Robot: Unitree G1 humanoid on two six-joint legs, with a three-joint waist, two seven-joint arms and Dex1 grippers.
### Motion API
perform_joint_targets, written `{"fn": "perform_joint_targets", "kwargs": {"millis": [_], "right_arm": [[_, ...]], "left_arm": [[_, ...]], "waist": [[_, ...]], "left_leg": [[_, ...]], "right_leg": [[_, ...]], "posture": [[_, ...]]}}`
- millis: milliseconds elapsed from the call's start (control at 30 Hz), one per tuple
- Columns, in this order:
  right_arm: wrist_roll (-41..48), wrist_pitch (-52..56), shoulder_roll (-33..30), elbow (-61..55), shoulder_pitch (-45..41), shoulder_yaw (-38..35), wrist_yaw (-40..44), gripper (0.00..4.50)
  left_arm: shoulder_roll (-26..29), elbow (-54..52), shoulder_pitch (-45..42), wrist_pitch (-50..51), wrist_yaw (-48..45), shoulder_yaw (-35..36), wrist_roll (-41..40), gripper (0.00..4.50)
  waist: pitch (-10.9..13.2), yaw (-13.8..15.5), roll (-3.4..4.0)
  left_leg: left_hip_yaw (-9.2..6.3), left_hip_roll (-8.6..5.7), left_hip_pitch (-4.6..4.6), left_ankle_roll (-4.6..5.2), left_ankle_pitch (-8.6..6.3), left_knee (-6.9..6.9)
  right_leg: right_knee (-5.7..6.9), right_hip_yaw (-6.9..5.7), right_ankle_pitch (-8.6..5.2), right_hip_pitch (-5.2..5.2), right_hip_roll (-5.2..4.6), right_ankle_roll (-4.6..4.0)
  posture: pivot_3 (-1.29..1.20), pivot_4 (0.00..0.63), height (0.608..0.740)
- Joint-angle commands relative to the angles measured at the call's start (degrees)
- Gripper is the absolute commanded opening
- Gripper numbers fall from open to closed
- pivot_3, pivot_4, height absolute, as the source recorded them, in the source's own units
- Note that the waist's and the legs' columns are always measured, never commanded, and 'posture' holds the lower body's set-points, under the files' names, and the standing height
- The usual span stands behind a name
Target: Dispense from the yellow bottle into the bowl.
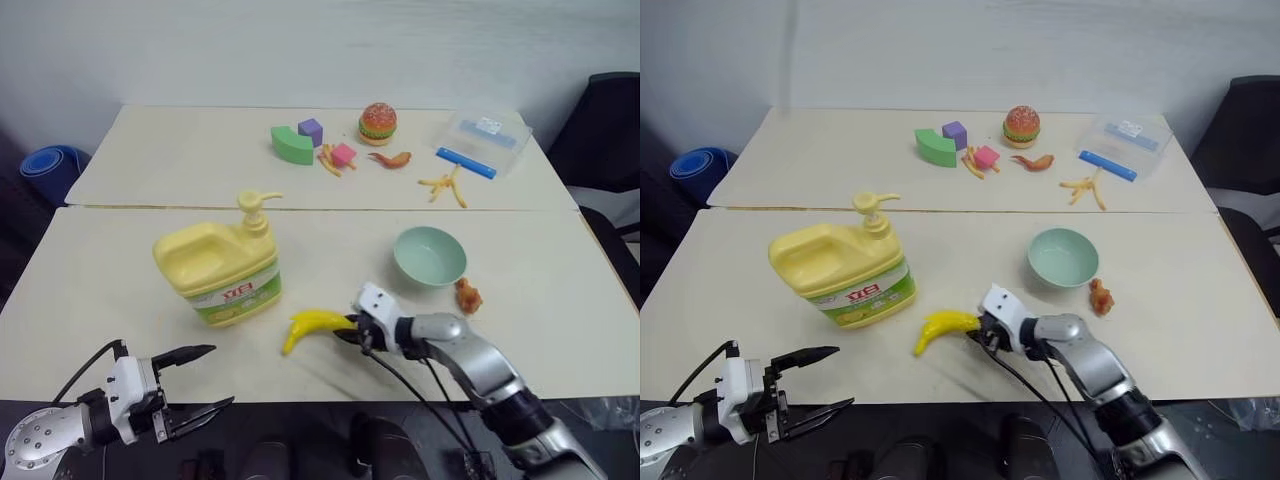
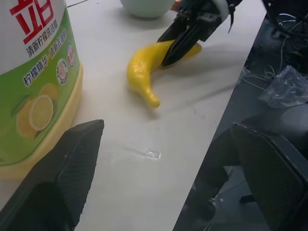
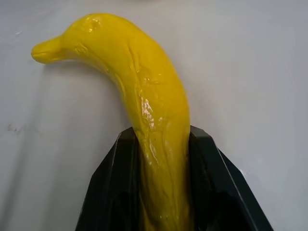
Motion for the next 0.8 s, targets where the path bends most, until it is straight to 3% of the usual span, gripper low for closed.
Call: {"fn": "perform_joint_targets", "kwargs": {"millis": [33,167,267,333,467,667,800], "right_arm": [[13.5,3.4,-2.0,-10.0,4.3,-12.7,4.2,0.91],[27.1,9.1,-8.3,-14.9,11.8,-31.7,7.1,0.91],[28.7,8.6,-11.8,-11.6,15.0,-40.7,7.2,0.91],[24.7,3.2,-13.3,-2.0,15.4,-46.7,5.0,0.91],[10.2,-14.4,-16.2,22.0,11.8,-44.5,-0.1,0.91],[1.9,-27.6,-16.0,46.1,1.0,-39.4,-3.0,0.91],[1.7,-32.1,-16.3,48.5,-1.9,-39.0,-2.0,2.28]], "left_arm": [[-0.4,-3.2,-1.5,0.2,0.4,-1.1,-1.2,4.5],[-1.7,-4.4,-4.5,1.4,1.4,-3.7,-1.2,4.5],[-2.2,-4.9,-5.9,2.5,2.1,-5.1,-1.5,4.5],[-2.9,-5.0,-7.6,3.6,2.8,-6.6,-1.6,4.5],[-3.6,-4.5,-10.1,3.9,3.0,-8.7,-0.5,4.5],[-3.5,-4.4,-11.5,4.5,3.4,-8.4,-1.3,4.5],[-2.9,-4.6,-12.0,5.1,3.3,-7.6,-2.1,4.5]], "waist": [[0.0,0.0,0.02],[0.1,0.8,0.19],[0.1,1.2,0.12],[0.1,1.2,0.11],[0.1,1.2,0.11],[0.1,-0.1,0.27],[0.1,-0.2,0.35]], "left_leg": [[0.0,0.02,0.01,0.0,0.0,0.0],[-0.08,0.0,0.04,0.03,-0.02,0.0],[-0.04,0.01,0.08,0.07,-0.04,0.0],[0.01,0.03,0.09,0.07,-0.04,0.0],[0.21,-0.04,0.1,0.11,-0.02,0.0],[0.53,0.03,0.18,-0.01,0.16,-0.02],[0.54,0.09,0.19,-0.04,0.18,-0.02]], "right_leg": [[-0.01,0.0,0.0,0.02,0.0,0.01],[-0.05,-0.01,0.03,0.13,-0.04,0.04],[-0.14,0.03,0.04,0.17,-0.04,0.07],[-0.26,0.07,0.04,0.17,-0.03,0.07],[-0.15,0.23,0.04,0.27,-0.03,0.07],[0.03,0.44,0.05,0.19,0.18,0.09],[0.04,0.48,0.06,0.19,0.19,0.1]], "posture": [[0.0,0.15,0.74],[0.0,0.15,0.74],[0.0,0.15,0.74],[0.0,0.15,0.74],[0.0,0.15,0.74],[0.0,0.15,0.74],[0.0,0.15,0.74]]}}
